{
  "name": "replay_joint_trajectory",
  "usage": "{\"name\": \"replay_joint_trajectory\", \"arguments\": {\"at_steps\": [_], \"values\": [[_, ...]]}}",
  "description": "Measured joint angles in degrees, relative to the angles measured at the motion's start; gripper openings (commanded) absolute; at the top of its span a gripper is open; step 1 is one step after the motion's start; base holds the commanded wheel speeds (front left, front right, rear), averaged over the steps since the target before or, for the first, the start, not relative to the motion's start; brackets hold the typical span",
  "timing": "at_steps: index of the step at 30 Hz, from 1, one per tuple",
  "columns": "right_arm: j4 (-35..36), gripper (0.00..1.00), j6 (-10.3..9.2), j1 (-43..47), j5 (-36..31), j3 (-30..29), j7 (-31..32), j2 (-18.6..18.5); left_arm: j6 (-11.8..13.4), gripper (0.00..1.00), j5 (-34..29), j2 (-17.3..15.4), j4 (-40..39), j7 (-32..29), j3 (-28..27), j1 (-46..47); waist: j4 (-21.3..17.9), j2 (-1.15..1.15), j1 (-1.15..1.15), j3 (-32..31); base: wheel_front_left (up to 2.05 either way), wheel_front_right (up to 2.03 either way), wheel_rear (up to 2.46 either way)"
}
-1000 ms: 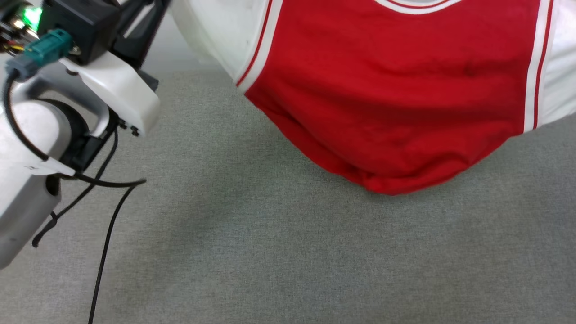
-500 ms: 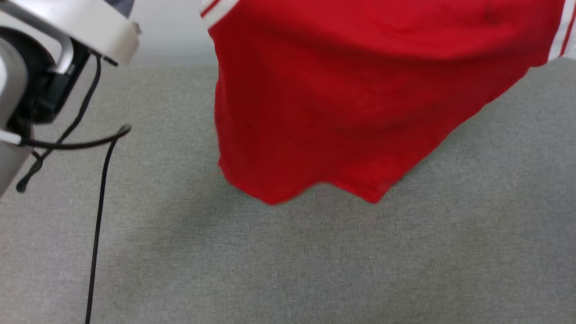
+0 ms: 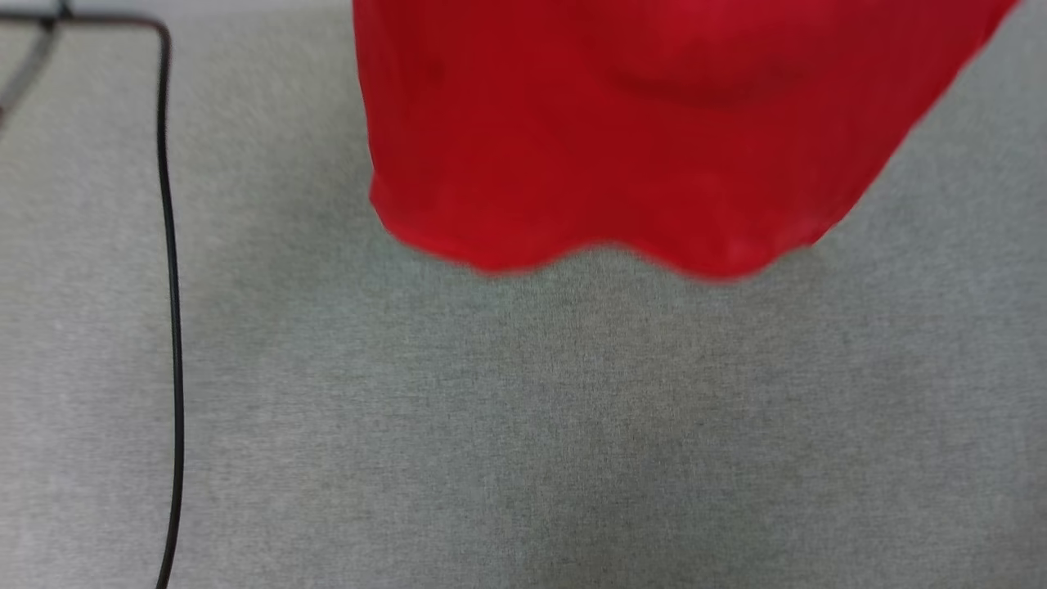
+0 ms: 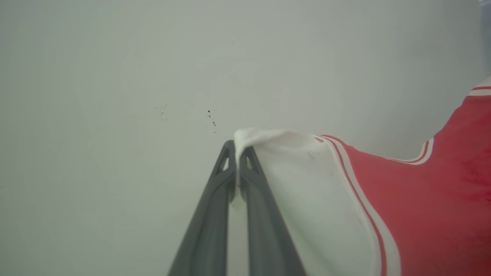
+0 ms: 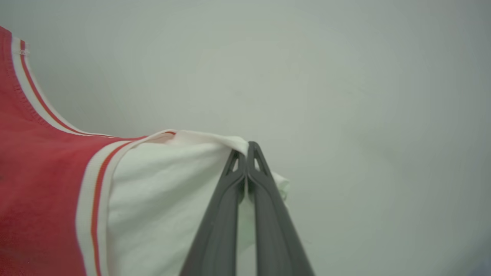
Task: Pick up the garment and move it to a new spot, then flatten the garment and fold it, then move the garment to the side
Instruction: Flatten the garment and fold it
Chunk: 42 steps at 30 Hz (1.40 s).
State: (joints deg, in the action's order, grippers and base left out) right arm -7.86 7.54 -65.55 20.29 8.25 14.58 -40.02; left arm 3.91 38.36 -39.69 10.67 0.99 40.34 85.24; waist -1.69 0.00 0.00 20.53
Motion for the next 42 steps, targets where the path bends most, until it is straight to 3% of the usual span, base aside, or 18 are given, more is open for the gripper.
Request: {"name": "replay_joint_trajectory", "arguments": {"at_steps": [9,10,20,28,35,42], "values": [[-12.3,0.0,0.0,-20.3,-6.3,6.0,-6.1,2.8,-3.4,0.0,-2.4,5.2,13.5,3.2,-0.4,13.2,-0.7,0.0,0.01,8.1,0.0,0.0,0.0],[-16.2,0.0,0.0,-25.5,-7.1,7.4,-7.8,3.5,-4.4,0.0,-3.2,6.6,17.3,4.6,-0.5,17.2,-0.8,0.0,0.01,9.8,0.0,0.0,0.0],[-29.6,0.0,0.0,-32.2,-6.1,12.0,-15.2,7.4,-7.6,0.0,-2.8,9.0,28.8,9.6,-0.1,20.1,-0.9,0.0,0.01,16.2,0.0,0.0,0.0],[-32.8,0.0,0.0,-25.5,-3.2,17.0,-21.3,9.2,-8.5,0.0,-1.5,9.0,29.1,13.2,0.0,10.9,-0.8,0.0,0.0,15.8,0.0,0.0,0.0],[-28.6,0.0,0.0,-13.3,1.8,21.2,-24.6,7.8,-7.5,0.0,-0.3,7.0,21.8,13.9,-0.7,-3.9,-0.2,0.0,0.0,12.2,0.0,0.0,0.0],[-19.9,0.0,-0.01,3.0,5.1,21.9,-24.0,6.1,-2.7,0.0,1.4,3.9,9.8,13.9,-2.7,-23.7,0.1,0.0,-0.01,7.2,0.0,0.0,0.0]]}}
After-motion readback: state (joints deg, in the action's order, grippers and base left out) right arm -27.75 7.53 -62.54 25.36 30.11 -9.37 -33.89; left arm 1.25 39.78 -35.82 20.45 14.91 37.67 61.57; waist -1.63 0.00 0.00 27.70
